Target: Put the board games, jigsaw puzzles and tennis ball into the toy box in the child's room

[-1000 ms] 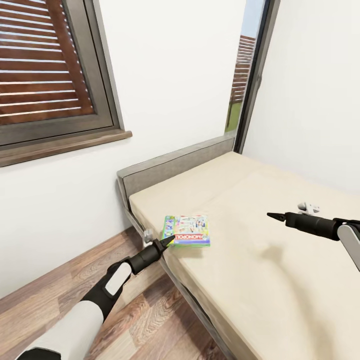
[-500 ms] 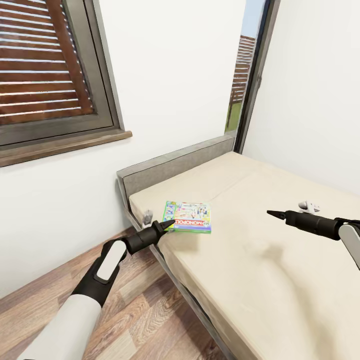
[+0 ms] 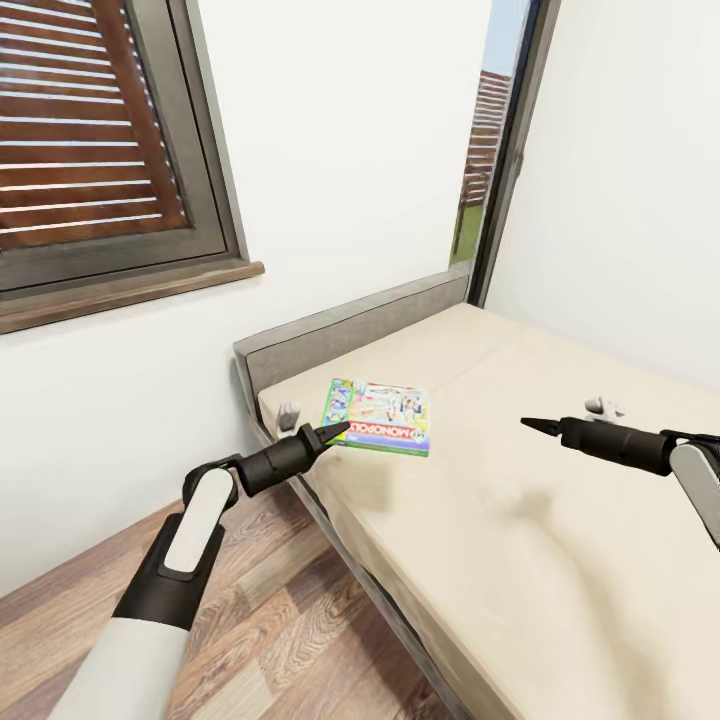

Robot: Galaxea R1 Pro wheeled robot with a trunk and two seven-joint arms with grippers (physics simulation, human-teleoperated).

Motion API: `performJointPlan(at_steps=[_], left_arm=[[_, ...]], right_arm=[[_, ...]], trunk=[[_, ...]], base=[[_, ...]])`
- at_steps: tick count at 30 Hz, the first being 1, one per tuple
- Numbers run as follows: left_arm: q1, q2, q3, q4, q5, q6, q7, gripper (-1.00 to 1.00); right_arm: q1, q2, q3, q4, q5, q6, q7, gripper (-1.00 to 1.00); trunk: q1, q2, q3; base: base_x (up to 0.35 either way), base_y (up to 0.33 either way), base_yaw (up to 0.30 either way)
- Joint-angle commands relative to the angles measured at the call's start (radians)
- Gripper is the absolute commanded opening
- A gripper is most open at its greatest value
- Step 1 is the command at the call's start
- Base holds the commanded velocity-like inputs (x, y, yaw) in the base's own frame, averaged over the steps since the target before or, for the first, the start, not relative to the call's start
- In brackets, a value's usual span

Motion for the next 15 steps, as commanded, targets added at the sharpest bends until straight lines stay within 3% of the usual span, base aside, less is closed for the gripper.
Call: performJointPlan(at_steps=[1, 6, 7, 10, 11, 15], left_arm=[[0.0, 0.0, 0.001, -0.001, -0.006, 0.004, -0.003, -1.0], [0.04, -0.001, -0.001, -0.113, 0.043, 0.011, 0.096, -1.0], [0.04, -0.001, -0.001, -0.113, 0.043, 0.011, 0.096, -1.0], [0.064, -0.011, -0.012, -0.177, 0.066, 0.012, 0.191, -1.0], [0.064, -0.011, -0.012, -0.177, 0.066, 0.012, 0.191, -1.0], [0.079, -0.025, -0.029, -0.225, 0.12, 0.012, 0.285, -1.0]], right_arm=[[-0.001, 0.0, -0.001, 0.0, 0.003, 0.005, 0.005, 1.0], [0.003, 0.007, -0.003, -0.013, 0.004, 0.036, 0.009, 1.0], [0.003, 0.007, -0.003, -0.013, 0.004, 0.036, 0.009, 1.0], [0.004, 0.009, -0.005, -0.017, 0.004, 0.045, 0.01, 1.0], [0.004, 0.009, -0.005, -0.017, 0.004, 0.045, 0.01, 1.0], [0.005, 0.009, -0.007, -0.019, 0.004, 0.05, 0.01, 1.0]], trunk=[[0.0, 0.0, -0.001], [0.0, 0.0, -0.001], [0.0, 0.0, -0.001], [0.0, 0.0, -0.001], [0.0, 0.0, -0.001], [-0.012, 0.021, 0.009]], base=[[-0.006, 0.0, 0.0], [-0.069, 0.0, 0.0], [-0.064, 0.0, 0.0], [-0.042, 0.0, 0.0], [-0.033, 0.0, 0.0], [-0.019, 0.0, 0.0]])
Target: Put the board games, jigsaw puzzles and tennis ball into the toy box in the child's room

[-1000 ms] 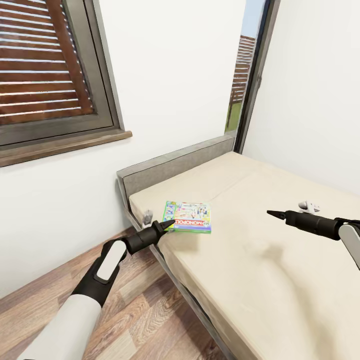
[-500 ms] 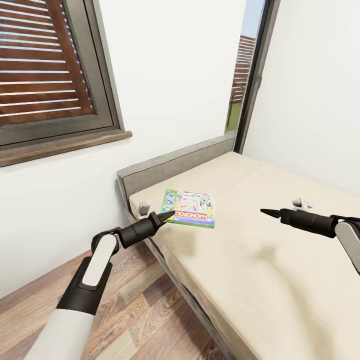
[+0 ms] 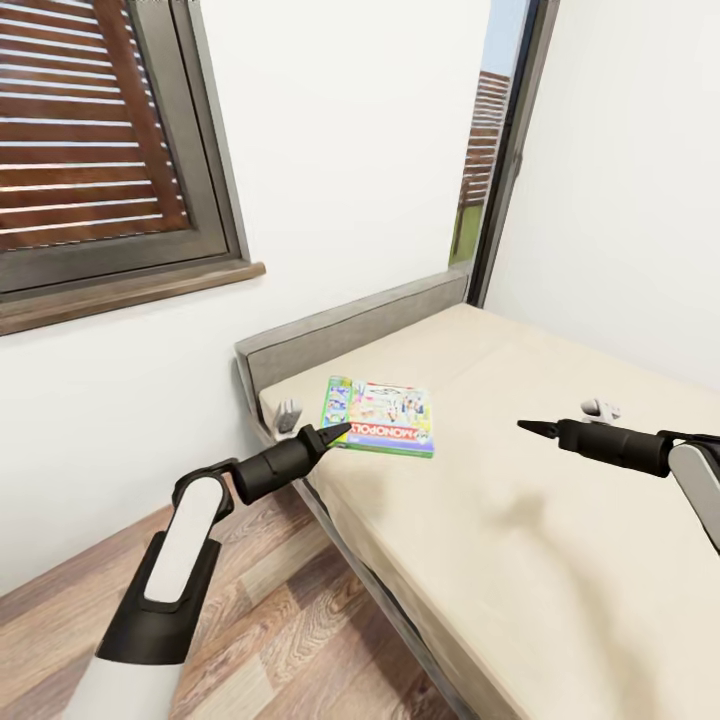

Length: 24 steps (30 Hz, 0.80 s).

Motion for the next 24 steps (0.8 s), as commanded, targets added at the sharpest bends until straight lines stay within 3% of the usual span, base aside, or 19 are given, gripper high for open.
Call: performJointPlan(at_steps=[1, 2, 15, 24], left_arm=[[0.0, -0.002, -0.002, -0.008, 0.021, 0.004, 0.023, -1.0], [0.0, -0.002, -0.002, -0.008, 0.021, 0.004, 0.023, -1.0], [-0.014, 0.006, -0.001, -0.044, 0.17, 0.005, 0.081, -1.0], [-0.013, 0.019, 0.0, -0.043, 0.192, 0.005, 0.087, -1.0]], right_arm=[[-0.001, -0.001, -0.002, 0.0, 0.005, 0.005, 0.007, 1.0], [-0.001, -0.001, -0.002, 0.0, 0.005, 0.005, 0.007, 1.0], [0.004, -0.002, -0.003, -0.033, 0.004, 0.014, 0.007, 1.0], [0.012, 0.002, -0.002, -0.059, 0.006, 0.064, 0.007, 1.0]], trunk=[[-0.004, 0.007, 0.002], [-0.008, 0.014, 0.005], [-0.058, 0.105, 0.046], [-0.092, 0.168, 0.077]], base=[[-0.011, 0.0, 0.0], [-0.011, 0.0, 0.0], [-0.003, 0.0, -0.044], [0.0, 0.0, -0.238]])
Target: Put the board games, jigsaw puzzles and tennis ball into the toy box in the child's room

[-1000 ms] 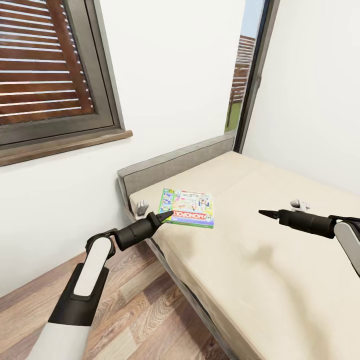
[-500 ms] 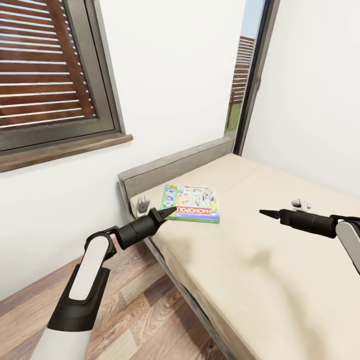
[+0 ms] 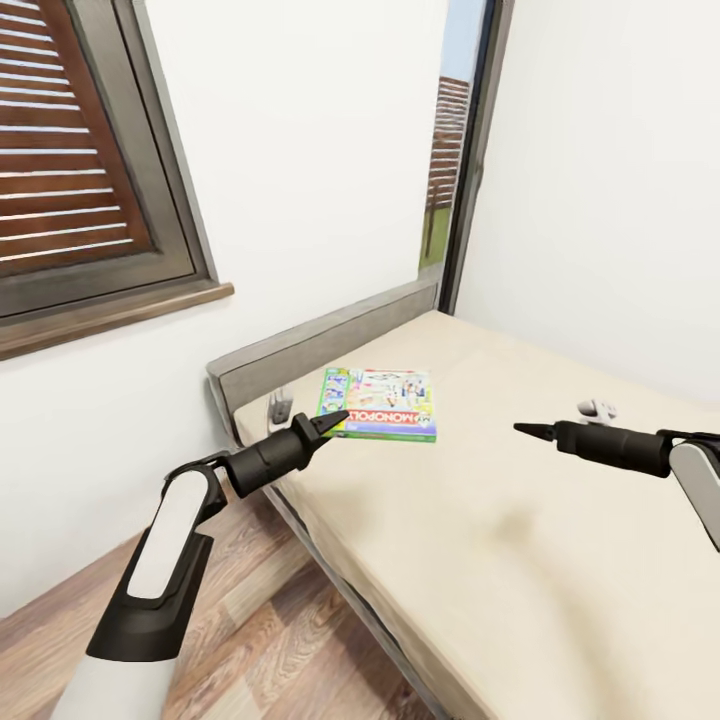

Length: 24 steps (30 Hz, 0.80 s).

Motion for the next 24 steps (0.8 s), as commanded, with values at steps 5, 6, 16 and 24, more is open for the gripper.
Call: performJointPlan(at_steps=[5, 6, 16, 24], left_arm=[[0.0, 0.002, 0.001, -0.001, 0.011, 0.003, 0.011, -1.0], [0.0, 0.002, 0.001, -0.001, 0.011, 0.003, 0.011, -1.0], [0.0, 0.002, 0.001, -0.001, 0.011, 0.003, 0.011, -1.0], [0.0, 0.002, 0.001, -0.001, 0.011, 0.003, 0.011, -1.0]], right_arm=[[0.0, 0.001, -0.001, -0.008, 0.008, 0.011, 0.008, 1.0], [0.0, 0.001, -0.001, -0.008, 0.008, 0.011, 0.008, 1.0], [0.001, 0.001, -0.001, -0.011, 0.009, 0.013, 0.008, 1.0], [0.001, 0.001, -0.001, -0.011, 0.009, 0.014, 0.008, 1.0]], trunk=[[-0.019, 0.035, 0.017], [-0.023, 0.042, 0.021], [-0.062, 0.112, 0.057], [-0.092, 0.168, 0.085]], base=[[0.0, 0.0, -0.276], [0.0, 0.0, -0.278], [0.0, 0.0, -0.279], [0.0, 0.0, -0.28]])
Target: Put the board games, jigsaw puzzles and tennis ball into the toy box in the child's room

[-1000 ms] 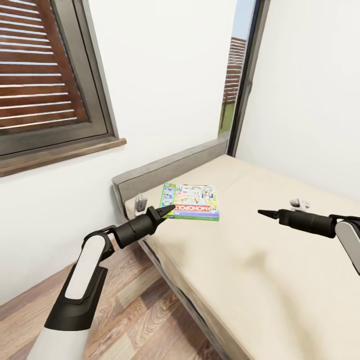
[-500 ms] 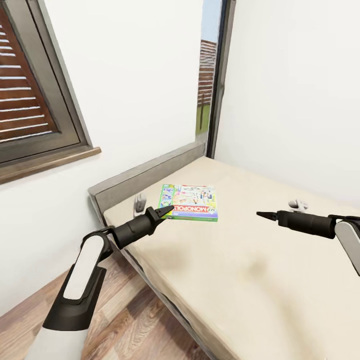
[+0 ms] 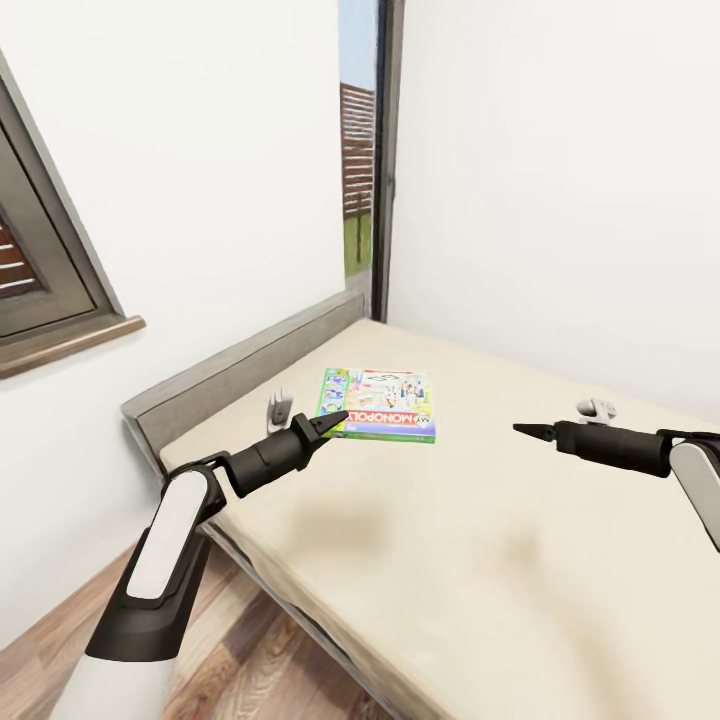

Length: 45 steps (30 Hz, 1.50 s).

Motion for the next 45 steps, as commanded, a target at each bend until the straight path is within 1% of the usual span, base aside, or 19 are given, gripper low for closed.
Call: performJointPlan(at_steps=[1, 21, 40, 45], left_arm=[[0.0, 0.0, 0.001, -0.001, 0.015, 0.002, 0.011, -1.0], [0.0, 0.0, 0.001, -0.001, 0.024, 0.003, 0.011, -1.0], [0.001, 0.0, 0.001, -0.001, 0.023, 0.004, 0.01, -1.0], [0.001, 0.0, 0.001, 0.0, 0.02, 0.003, 0.01, -1.0]], right_arm=[[-0.001, 0.0, -0.001, 0.0, 0.008, 0.004, 0.009, 1.0], [-0.001, -0.004, -0.003, -0.003, 0.009, 0.004, 0.009, 1.0], [-0.001, -0.007, -0.003, -0.003, 0.008, 0.005, 0.009, 1.0], [-0.001, -0.006, -0.003, -0.004, 0.008, 0.032, 0.009, 1.0]], trunk=[[-0.004, 0.007, 0.003], [-0.081, 0.147, 0.076], [-0.154, 0.28, 0.146], [-0.173, 0.315, 0.165]], base=[[0.0, 0.0, -0.28], [0.0, 0.0, -0.28], [0.0, 0.0, -0.28], [0.0, 0.0, -0.28]])
